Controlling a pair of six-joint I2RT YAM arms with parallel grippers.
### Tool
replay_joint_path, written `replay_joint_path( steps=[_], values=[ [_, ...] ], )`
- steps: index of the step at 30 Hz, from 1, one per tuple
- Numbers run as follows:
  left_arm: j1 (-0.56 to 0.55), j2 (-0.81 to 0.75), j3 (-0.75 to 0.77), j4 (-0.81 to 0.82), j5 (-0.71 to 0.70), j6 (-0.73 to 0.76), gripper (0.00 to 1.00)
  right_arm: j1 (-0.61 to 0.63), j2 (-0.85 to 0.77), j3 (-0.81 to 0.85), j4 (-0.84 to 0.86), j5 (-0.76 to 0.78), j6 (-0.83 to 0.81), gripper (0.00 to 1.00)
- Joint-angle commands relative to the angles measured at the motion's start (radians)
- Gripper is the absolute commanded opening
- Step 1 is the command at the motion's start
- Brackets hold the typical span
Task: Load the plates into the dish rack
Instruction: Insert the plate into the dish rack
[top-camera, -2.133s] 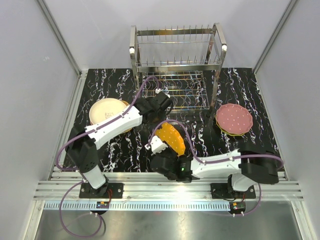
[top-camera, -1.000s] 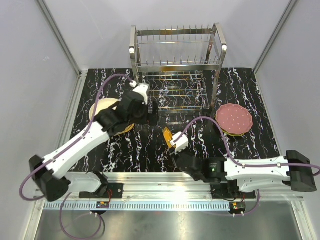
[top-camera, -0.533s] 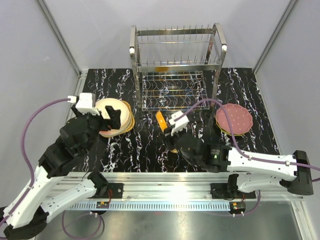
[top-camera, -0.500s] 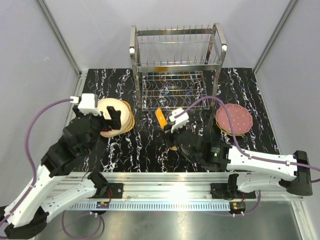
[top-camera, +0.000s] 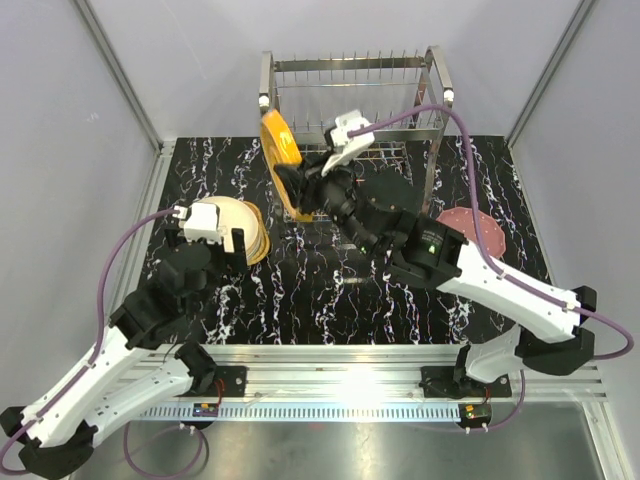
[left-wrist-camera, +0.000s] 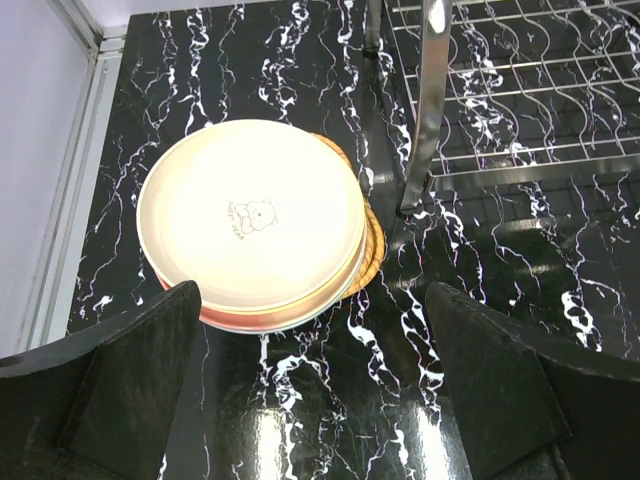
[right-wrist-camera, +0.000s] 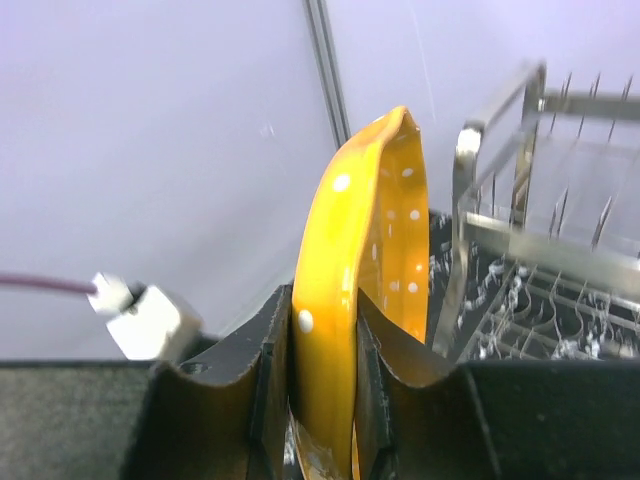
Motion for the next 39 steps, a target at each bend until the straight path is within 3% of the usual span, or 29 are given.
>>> replay_joint_path(
  steps=[1,8,16,27,39],
  values=[
    [0.001,-0.003,-0.011,0.062,-0.027,0.015,0.99,-0.023,0.052,0.207,0.169,-0.032,-0.087,0.0],
    [0.001,0.014,-0.02,0.068,-0.028,0.018,0.99,-0.111,0.274,0.548,0.166,-0.027,-0.161,0.0],
    [0.001,0.024,-0.027,0.071,-0.024,0.018,0.99,-0.272,0.532,0.94,0.116,-0.11,-0.134,0.0],
    [0.001,0.028,-0.04,0.088,-0.027,0.018,0.99,-0.429,0.632,0.99,0.254,-0.197,-0.063,0.0],
    [0.001,0.04,-0.046,0.091,-0.002,0.017,0.99,-0.457,0.764,1.04,0.405,-0.233,-0.098,0.0]
  ],
)
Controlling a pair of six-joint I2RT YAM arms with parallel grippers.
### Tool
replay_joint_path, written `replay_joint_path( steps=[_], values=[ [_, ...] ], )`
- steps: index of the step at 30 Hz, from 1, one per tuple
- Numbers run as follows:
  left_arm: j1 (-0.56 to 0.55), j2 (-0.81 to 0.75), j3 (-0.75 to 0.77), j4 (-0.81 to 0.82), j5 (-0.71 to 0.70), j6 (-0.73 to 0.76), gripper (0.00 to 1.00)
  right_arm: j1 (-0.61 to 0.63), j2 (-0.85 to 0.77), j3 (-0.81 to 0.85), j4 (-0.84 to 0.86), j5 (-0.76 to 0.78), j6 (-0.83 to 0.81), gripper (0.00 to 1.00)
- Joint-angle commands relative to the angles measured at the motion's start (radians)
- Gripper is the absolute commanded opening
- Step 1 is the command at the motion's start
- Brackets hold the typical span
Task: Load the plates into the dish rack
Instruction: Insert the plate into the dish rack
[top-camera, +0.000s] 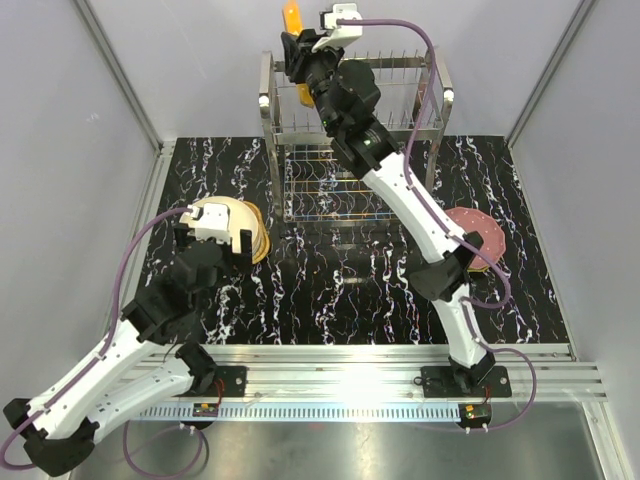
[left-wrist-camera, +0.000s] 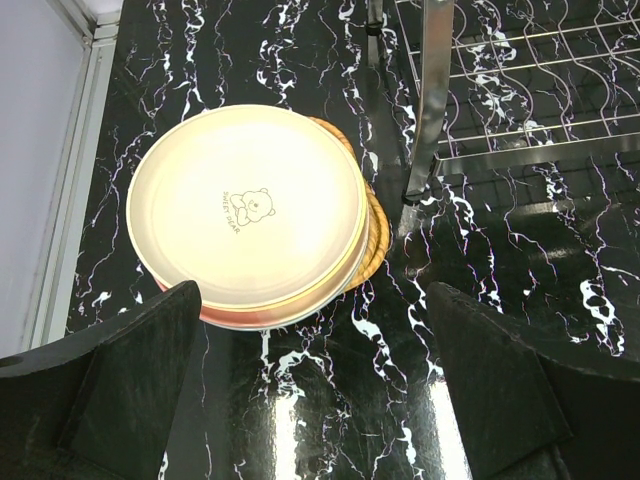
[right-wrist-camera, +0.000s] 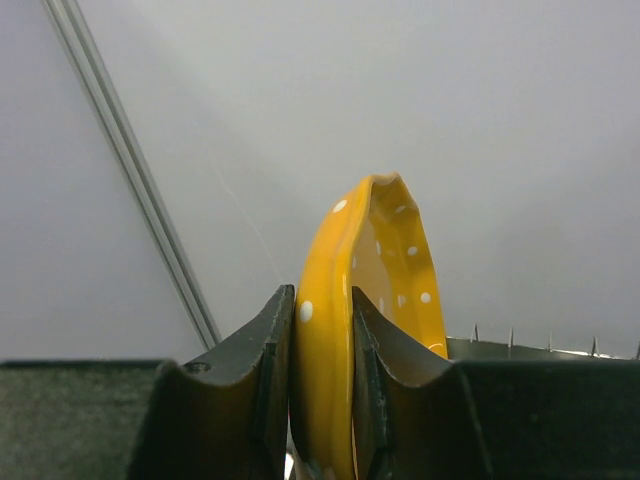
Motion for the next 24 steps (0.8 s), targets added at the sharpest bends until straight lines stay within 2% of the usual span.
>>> replay_joint_path(
  steps=[1,12,24],
  values=[
    [0.001,0.008,-0.008,0.059,0.0,0.007,0.99,-0.006,0.008,0.094,0.267,-0.052,-0.024,0.0],
    [0.001,0.035,-0.009,0.061,0.008,0.01,0.99,-0.011,0.118,0.124,0.411,-0.01,-0.008,0.0],
    [0.001,0.041,-0.008,0.061,0.002,0.01,0.99,-0.009,0.132,0.098,0.468,0.083,-0.012,0.0]
  ],
)
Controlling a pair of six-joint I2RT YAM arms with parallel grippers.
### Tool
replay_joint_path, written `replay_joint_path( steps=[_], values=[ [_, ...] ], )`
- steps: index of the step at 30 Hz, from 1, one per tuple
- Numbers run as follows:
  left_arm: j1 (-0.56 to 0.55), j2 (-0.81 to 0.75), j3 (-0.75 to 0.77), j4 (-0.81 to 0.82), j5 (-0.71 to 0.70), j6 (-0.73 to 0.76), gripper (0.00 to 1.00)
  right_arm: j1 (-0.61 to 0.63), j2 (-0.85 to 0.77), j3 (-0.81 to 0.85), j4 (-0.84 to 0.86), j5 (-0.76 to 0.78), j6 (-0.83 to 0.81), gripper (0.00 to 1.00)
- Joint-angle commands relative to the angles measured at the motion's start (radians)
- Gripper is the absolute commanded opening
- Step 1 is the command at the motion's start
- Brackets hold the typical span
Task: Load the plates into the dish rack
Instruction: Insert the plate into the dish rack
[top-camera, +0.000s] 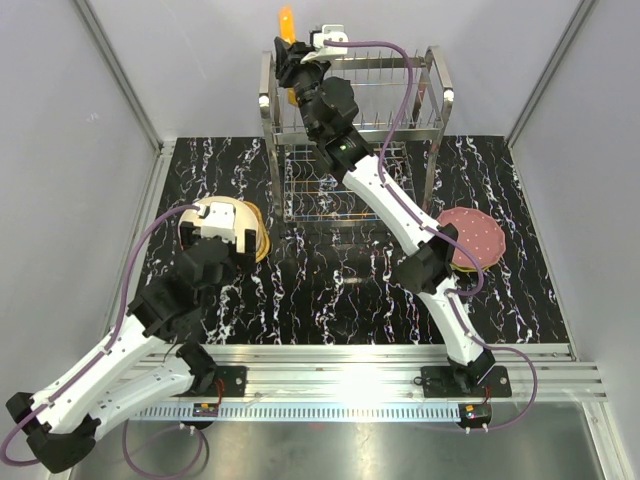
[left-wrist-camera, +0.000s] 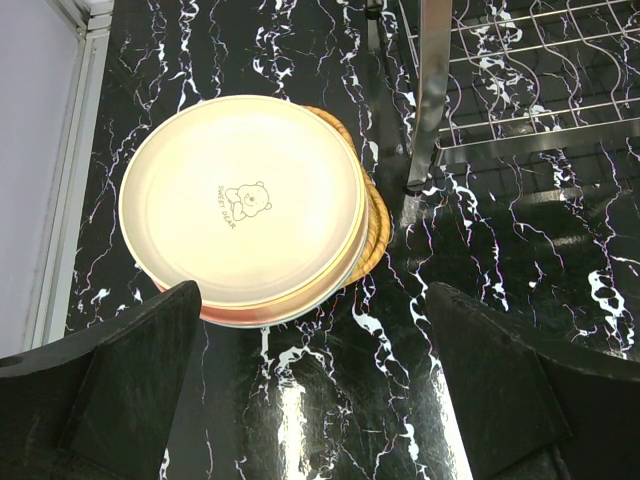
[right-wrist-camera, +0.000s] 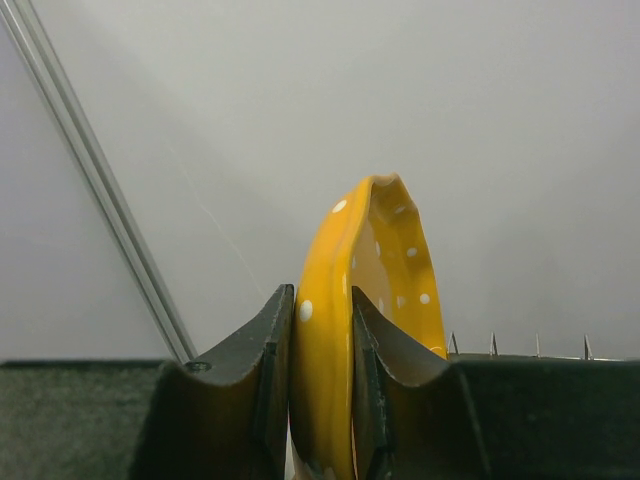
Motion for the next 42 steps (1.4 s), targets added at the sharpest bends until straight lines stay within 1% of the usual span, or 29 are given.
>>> replay_joint_path(
  steps=[1,8,16,24,30,34,38,42],
  values=[
    [0.001,0.002,-0.008,0.06,-0.004,0.01,0.99,-0.004,-0.039,0.067,0.227,0.036,-0.009,0.0],
    [0.001,0.012,-0.008,0.058,-0.004,0.011,0.99,-0.003,-0.054,0.069,0.224,0.04,0.019,0.0],
    [0.001,0.009,-0.009,0.057,-0.012,0.01,0.99,0.002,-0.076,0.043,0.227,0.089,0.046,0.0],
    [0.001,0.01,-0.012,0.054,-0.012,0.008,0.99,0.029,-0.105,0.014,0.245,0.097,-0.013,0.0],
    [0.001,0.013,-0.012,0.054,-0.009,0.008,0.99,0.049,-0.111,-0.003,0.261,0.134,-0.067,0.0],
    [0.001,0.01,-0.011,0.052,-0.012,0.007,0.99,0.052,-0.119,-0.031,0.267,0.16,-0.06,0.0],
    [0.001,0.005,-0.012,0.052,-0.015,0.007,0.99,0.057,-0.114,-0.025,0.265,0.177,-0.055,0.0],
    [0.001,0.007,-0.009,0.051,-0.012,0.007,0.99,0.059,-0.123,-0.043,0.255,0.171,-0.069,0.0]
  ],
)
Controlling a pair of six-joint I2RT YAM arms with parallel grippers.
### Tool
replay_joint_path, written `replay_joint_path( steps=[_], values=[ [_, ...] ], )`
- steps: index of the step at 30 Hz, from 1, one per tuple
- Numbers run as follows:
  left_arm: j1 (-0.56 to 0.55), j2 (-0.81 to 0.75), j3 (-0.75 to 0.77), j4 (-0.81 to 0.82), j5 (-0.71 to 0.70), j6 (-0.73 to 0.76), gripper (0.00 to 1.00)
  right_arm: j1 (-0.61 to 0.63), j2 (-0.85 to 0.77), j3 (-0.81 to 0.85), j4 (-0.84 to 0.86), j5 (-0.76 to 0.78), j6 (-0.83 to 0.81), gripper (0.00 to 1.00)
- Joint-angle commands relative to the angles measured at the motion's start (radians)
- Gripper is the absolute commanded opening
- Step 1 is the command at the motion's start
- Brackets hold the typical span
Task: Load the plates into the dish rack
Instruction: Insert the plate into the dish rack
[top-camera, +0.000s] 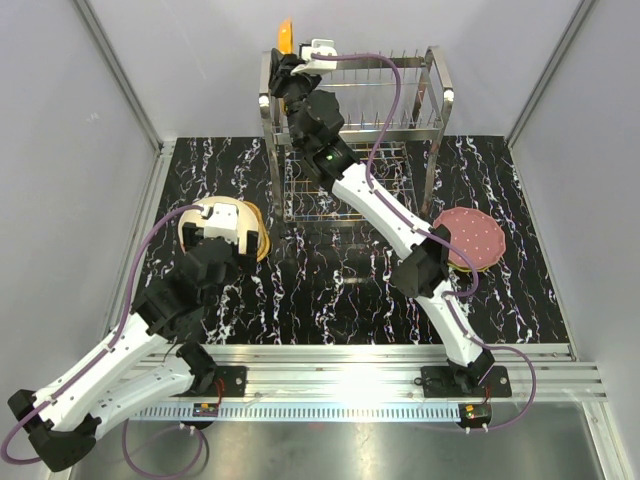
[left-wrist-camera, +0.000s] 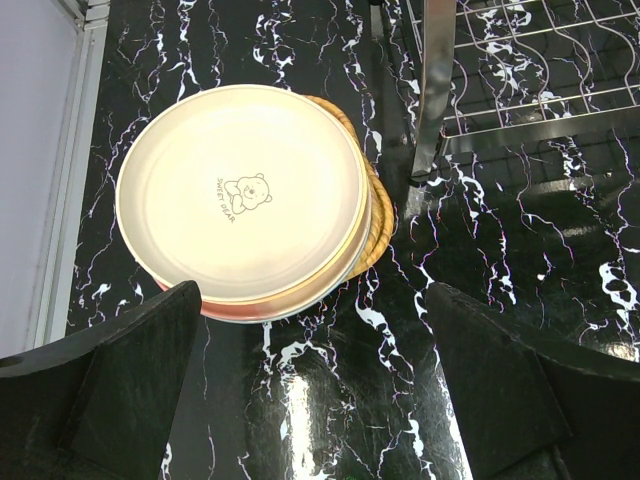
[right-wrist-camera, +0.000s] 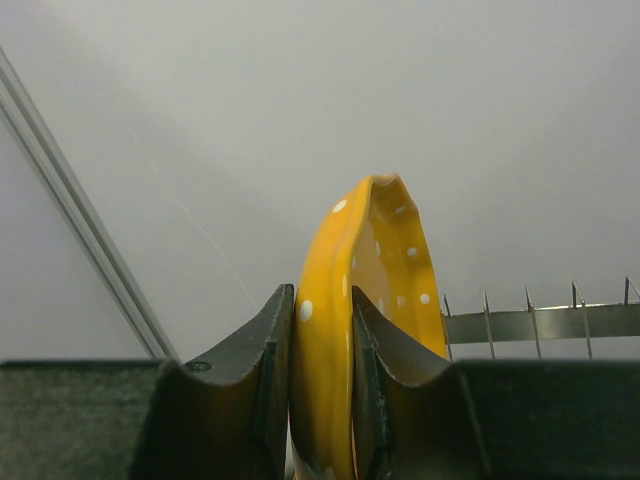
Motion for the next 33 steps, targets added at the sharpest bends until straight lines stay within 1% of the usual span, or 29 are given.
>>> replay_joint_path(
  steps=[1,3,7,9,11,12,15,16,19,20,22,23,26,33],
  values=[
    [0.001,-0.007,0.002,0.052,-0.01,0.007,0.99,0.009,-0.13,0.009,0.186,0.007,-0.042,0.0],
    [0.001,-0.006,0.004,0.052,-0.007,0.007,0.99,0.012,-0.15,-0.04,0.195,-0.008,-0.059,0.08],
    [0.001,-0.006,0.004,0.05,-0.007,0.005,0.99,0.031,-0.168,-0.097,0.221,0.004,-0.091,0.12],
    [0.001,-0.009,0.004,0.052,-0.007,0.005,0.99,0.039,-0.176,-0.126,0.229,0.008,-0.105,0.18],
    [0.001,-0.007,0.005,0.049,-0.007,0.007,0.99,0.042,-0.179,-0.152,0.246,0.018,-0.106,0.2],
    [0.001,-0.007,0.004,0.049,-0.007,0.003,0.99,0.043,-0.181,-0.158,0.249,0.018,-0.105,0.24],
    [0.001,-0.012,0.005,0.047,-0.008,0.003,0.99,0.046,-0.188,-0.178,0.253,0.031,-0.103,0.31],
    [0.001,-0.01,0.005,0.049,-0.008,0.003,0.99,0.045,-0.199,-0.192,0.257,0.036,-0.1,0.36],
    [0.001,-0.01,0.004,0.047,-0.005,0.002,0.99,0.045,-0.217,-0.226,0.275,0.042,-0.094,0.42],
    [0.001,-0.009,0.005,0.045,-0.004,0.002,0.99,0.045,-0.228,-0.241,0.276,0.05,-0.094,0.51],
    [0.001,-0.009,0.005,0.045,-0.004,0.002,0.99,0.045,-0.239,-0.256,0.281,0.054,-0.103,0.57],
    [0.001,-0.007,0.004,0.045,-0.004,0.002,0.99,0.045,-0.243,-0.27,0.281,0.053,-0.106,0.62],
    [0.001,-0.006,0.005,0.047,-0.002,0.003,0.99,0.045,-0.254,-0.276,0.278,0.054,-0.114,0.72],
    [0.001,-0.003,0.004,0.042,-0.017,0.003,0.99,0.045,-0.299,-0.318,0.266,0.05,-0.103,0.75]
  ],
)
